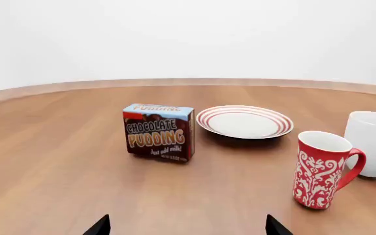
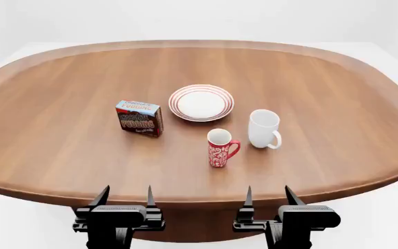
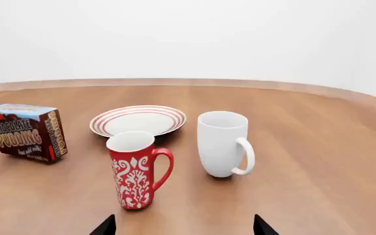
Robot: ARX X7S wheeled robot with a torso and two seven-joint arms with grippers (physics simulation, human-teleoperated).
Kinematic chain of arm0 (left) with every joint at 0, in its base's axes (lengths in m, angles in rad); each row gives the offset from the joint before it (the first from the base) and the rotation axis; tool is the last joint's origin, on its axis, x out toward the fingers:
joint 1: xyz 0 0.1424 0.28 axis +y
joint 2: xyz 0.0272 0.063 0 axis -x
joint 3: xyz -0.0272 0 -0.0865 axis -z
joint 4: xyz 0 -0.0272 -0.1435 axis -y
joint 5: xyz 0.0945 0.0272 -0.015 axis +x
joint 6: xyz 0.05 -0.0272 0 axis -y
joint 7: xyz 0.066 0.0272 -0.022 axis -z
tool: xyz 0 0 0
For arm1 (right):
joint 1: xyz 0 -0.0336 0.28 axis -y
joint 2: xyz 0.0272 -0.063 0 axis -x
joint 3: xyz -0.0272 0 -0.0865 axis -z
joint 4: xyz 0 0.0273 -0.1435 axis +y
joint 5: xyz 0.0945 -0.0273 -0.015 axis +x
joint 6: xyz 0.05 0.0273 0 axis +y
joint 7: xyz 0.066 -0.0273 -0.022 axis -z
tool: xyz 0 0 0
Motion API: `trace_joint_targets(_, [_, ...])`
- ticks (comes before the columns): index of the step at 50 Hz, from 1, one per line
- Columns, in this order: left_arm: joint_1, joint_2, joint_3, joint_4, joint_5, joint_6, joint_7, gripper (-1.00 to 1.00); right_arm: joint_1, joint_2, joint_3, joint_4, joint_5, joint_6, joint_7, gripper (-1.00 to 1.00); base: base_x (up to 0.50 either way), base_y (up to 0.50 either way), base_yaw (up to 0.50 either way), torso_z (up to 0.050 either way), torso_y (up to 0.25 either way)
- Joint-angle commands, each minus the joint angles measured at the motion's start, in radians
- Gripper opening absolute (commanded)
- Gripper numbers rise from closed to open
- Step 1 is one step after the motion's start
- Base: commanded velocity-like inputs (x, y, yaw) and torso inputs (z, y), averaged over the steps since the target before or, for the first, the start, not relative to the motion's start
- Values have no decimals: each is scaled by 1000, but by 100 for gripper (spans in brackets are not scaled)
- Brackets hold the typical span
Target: Put the chocolate pudding to the right of the plate.
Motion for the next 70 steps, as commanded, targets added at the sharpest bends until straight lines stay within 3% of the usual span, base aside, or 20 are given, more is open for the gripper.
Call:
trace_joint_targets(1, [1, -16, 18, 1, -18, 1, -17, 100, 2, 15, -17, -3, 13, 10, 26, 100, 0, 0, 0, 0, 0])
trace_joint_targets(32, [-2, -78, 90, 14, -75, -15, -87, 100, 9, 80, -104, 2, 47, 10, 112, 100, 0, 209, 0, 0, 0])
trace_joint_targets(35, [-8, -85, 94, 55, -86, -77, -90, 100, 12, 90, -108, -46, 69, 70, 101, 100, 0, 0, 0, 0, 0])
trace_joint_targets(38, [-43, -107, 103, 194, -85, -245, -103, 100, 37, 118, -103, -208, 79, 243, 111, 100, 0, 0, 0, 0, 0])
trace_joint_targets(42, [-154, -131, 86, 405, -119, -525, -121, 100, 110, 165, -96, -428, 127, 515, 88, 100, 0, 0, 0, 0, 0])
trace_joint_targets(44, [-277, -155, 79, 547, -140, -691, -118, 100, 190, 193, -77, -580, 183, 692, 70, 100, 0, 0, 0, 0, 0])
trace_joint_targets(47, [-369, -151, 47, 609, -192, -822, -112, 100, 274, 194, -40, -659, 237, 847, 70, 100, 0, 0, 0, 0, 0])
trace_joint_targets(54, [-409, -158, 55, 610, -190, -840, -121, 100, 386, 210, 9, -715, 273, 966, 78, 100, 0, 0, 0, 0, 0])
trace_joint_targets(70, [-381, -168, 64, 591, -188, -794, -134, 100, 365, 202, 5, -672, 285, 937, 80, 100, 399, 0, 0, 0, 0])
